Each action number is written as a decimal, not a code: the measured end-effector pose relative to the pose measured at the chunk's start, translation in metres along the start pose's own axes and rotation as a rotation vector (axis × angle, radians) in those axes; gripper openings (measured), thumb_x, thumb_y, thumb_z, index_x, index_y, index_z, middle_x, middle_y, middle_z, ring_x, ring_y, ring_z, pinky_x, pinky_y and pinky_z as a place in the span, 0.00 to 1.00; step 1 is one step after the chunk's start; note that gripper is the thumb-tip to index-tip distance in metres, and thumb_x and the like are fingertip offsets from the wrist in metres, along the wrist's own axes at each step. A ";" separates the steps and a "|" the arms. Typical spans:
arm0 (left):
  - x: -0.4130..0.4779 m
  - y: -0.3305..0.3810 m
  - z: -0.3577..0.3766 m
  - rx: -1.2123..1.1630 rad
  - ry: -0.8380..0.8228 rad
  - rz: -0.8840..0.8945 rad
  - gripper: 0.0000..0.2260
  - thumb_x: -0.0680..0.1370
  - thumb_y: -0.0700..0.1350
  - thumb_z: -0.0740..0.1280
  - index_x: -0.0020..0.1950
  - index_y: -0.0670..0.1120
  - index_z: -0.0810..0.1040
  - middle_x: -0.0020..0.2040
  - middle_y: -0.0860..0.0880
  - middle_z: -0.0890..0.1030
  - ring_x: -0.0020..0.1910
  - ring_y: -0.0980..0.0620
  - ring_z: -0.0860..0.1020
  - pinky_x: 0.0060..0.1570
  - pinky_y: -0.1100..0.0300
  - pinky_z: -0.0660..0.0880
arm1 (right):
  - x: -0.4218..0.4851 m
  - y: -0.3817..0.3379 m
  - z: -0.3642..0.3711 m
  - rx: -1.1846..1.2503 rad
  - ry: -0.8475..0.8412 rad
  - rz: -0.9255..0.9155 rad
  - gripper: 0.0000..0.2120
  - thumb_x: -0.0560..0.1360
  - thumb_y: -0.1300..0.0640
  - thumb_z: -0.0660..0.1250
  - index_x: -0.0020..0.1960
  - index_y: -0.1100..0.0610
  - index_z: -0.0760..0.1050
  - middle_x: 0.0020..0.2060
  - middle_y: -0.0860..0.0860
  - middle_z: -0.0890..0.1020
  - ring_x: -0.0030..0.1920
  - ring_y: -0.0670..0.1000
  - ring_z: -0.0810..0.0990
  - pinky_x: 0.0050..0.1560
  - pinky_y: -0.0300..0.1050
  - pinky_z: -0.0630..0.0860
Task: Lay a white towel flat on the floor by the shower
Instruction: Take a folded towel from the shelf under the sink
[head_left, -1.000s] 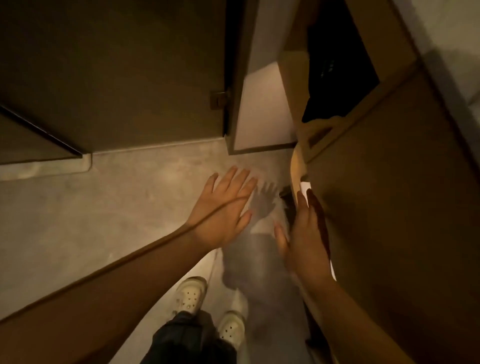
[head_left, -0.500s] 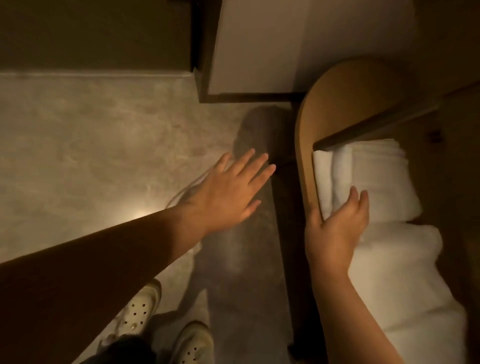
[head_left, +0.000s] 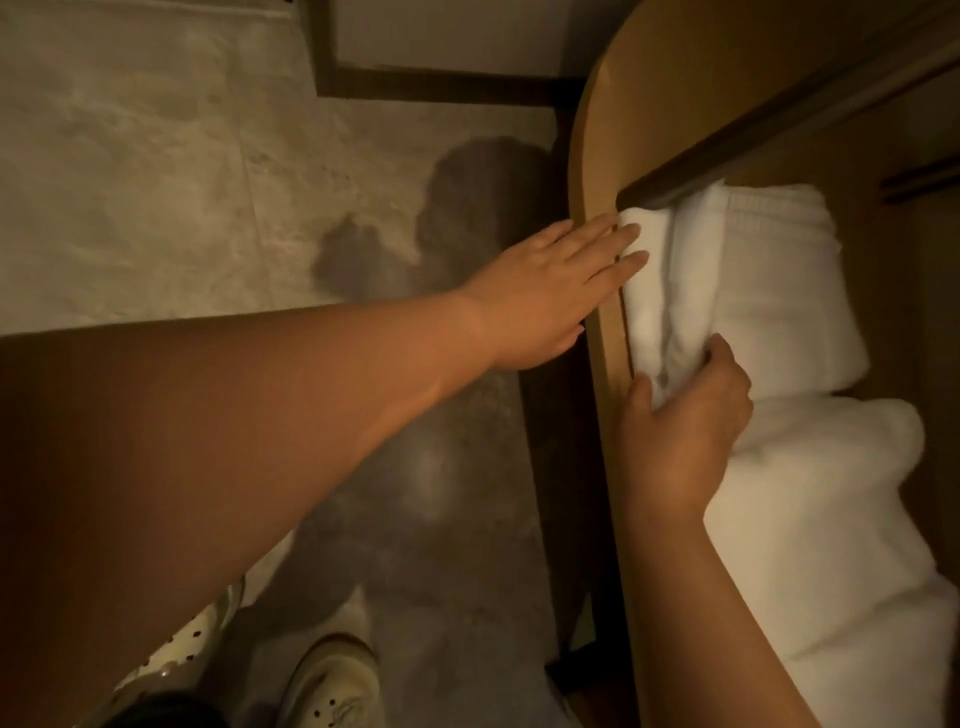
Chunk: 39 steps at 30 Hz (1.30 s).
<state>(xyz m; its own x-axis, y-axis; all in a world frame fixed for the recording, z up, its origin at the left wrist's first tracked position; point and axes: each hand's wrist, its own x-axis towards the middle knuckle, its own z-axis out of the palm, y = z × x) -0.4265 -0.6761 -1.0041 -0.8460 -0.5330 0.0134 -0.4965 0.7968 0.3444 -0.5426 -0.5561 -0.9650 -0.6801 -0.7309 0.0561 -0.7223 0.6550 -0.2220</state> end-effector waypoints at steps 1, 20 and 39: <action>0.005 0.001 0.002 0.005 0.001 0.014 0.32 0.79 0.46 0.60 0.77 0.44 0.45 0.78 0.42 0.47 0.77 0.44 0.46 0.73 0.52 0.45 | 0.002 0.000 0.001 -0.017 0.012 0.001 0.28 0.75 0.56 0.67 0.72 0.57 0.61 0.66 0.55 0.70 0.66 0.56 0.67 0.63 0.50 0.68; 0.007 0.006 -0.002 0.310 0.129 0.158 0.41 0.73 0.29 0.65 0.77 0.46 0.42 0.78 0.42 0.43 0.76 0.42 0.42 0.73 0.48 0.44 | -0.014 -0.005 -0.007 -0.009 -0.078 -0.002 0.14 0.73 0.59 0.67 0.58 0.56 0.76 0.50 0.52 0.78 0.48 0.51 0.77 0.45 0.43 0.73; 0.007 -0.001 0.014 0.298 0.169 0.063 0.22 0.78 0.39 0.61 0.71 0.43 0.59 0.71 0.41 0.65 0.72 0.41 0.61 0.71 0.45 0.54 | -0.038 -0.005 0.023 -0.044 0.096 -0.109 0.32 0.63 0.75 0.64 0.66 0.60 0.67 0.60 0.58 0.72 0.57 0.55 0.68 0.55 0.47 0.69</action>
<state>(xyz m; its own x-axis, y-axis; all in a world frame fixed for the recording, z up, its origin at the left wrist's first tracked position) -0.4342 -0.6765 -1.0179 -0.8454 -0.4994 0.1894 -0.4999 0.8647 0.0487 -0.5100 -0.5357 -0.9881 -0.6044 -0.7781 0.1712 -0.7961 0.5816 -0.1672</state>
